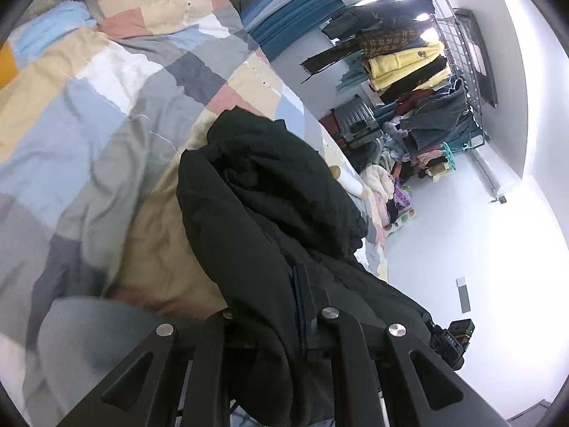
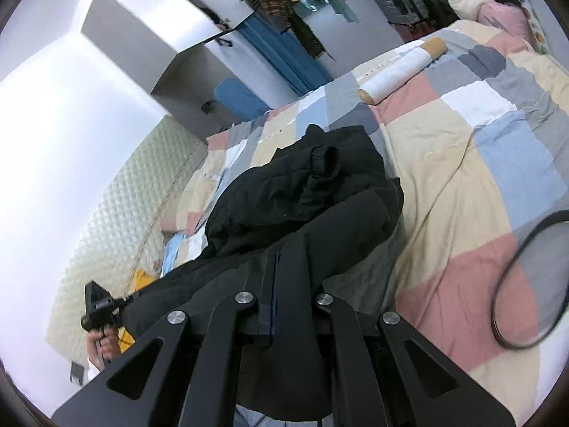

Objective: Fold large clothes
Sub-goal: 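Lift the hem with both tools and fold it over toward the collar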

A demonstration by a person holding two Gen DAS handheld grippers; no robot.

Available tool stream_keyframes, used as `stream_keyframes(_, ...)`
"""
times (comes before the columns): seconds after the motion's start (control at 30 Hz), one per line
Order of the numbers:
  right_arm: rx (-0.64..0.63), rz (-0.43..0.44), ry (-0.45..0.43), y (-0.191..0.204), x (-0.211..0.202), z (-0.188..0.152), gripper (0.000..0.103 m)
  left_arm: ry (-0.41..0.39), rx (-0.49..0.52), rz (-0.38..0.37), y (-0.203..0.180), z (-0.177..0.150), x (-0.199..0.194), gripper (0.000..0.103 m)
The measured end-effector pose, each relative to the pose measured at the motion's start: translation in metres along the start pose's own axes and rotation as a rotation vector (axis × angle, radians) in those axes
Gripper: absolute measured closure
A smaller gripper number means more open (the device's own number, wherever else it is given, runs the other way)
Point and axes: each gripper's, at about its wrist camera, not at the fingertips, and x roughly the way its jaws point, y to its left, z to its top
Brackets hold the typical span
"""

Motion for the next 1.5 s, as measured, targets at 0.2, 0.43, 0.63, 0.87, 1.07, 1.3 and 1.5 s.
stream_keyframes(0.2,-0.072,-0.026,-0.007,0.020,-0.041,-0.027,0.097,0.015,0.029,0.013,-0.017,-0.030,-0.046,0.090)
stream_keyframes(0.43,-0.141,-0.050,-0.047,0.033,-0.052,-0.005,0.097,-0.009,0.075,0.052,-0.050,-0.011,-0.053,0.090)
stream_keyframes(0.63,-0.182,-0.044,-0.072,0.041,-0.027,0.051,0.097,-0.032,0.144,0.114,-0.087,0.061,-0.029,0.090)
stream_keyframes(0.87,-0.217,-0.126,-0.073,0.037,0.024,0.123,0.097,-0.007,0.228,0.230,-0.130,0.128,0.017,0.090)
stream_keyframes(1.07,-0.200,-0.193,-0.080,0.028,0.066,0.165,0.097,-0.092,0.252,0.378,-0.150,0.171,0.063,0.090)
stream_keyframes(1.3,-0.162,-0.289,-0.086,0.012,0.124,0.199,0.097,-0.146,0.357,0.700,-0.169,0.204,0.147,0.090)
stream_keyframes(1.5,-0.244,-0.402,-0.057,-0.002,0.178,0.210,0.097,-0.137,0.341,0.758,-0.148,0.230,0.201,0.090)
